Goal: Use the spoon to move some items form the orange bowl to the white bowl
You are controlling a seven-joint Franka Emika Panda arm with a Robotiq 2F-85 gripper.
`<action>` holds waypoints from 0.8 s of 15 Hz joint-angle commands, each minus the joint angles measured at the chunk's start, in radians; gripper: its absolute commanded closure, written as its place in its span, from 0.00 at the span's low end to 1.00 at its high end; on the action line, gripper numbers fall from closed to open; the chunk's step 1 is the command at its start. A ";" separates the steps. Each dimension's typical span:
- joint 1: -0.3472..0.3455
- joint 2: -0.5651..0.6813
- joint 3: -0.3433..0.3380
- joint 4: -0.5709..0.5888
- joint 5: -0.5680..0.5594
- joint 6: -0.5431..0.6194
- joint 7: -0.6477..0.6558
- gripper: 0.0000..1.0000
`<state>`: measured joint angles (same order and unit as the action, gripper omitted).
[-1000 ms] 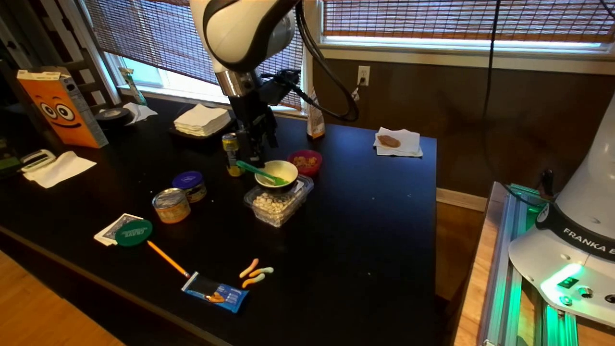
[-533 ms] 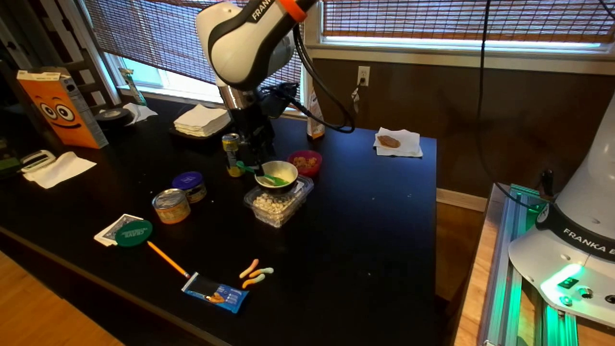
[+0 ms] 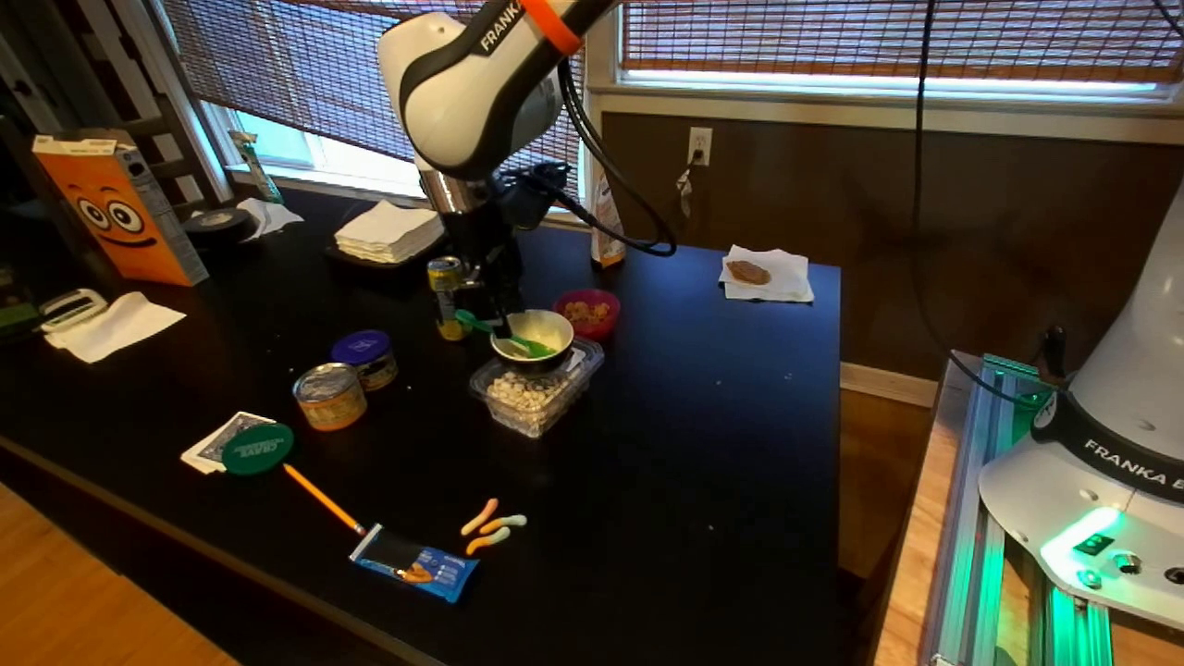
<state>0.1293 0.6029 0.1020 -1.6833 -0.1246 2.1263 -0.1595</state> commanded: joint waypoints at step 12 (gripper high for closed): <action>-0.012 0.087 0.006 0.079 -0.004 -0.006 -0.085 0.60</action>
<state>0.1249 0.6576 0.1017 -1.6442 -0.1246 2.1263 -0.2143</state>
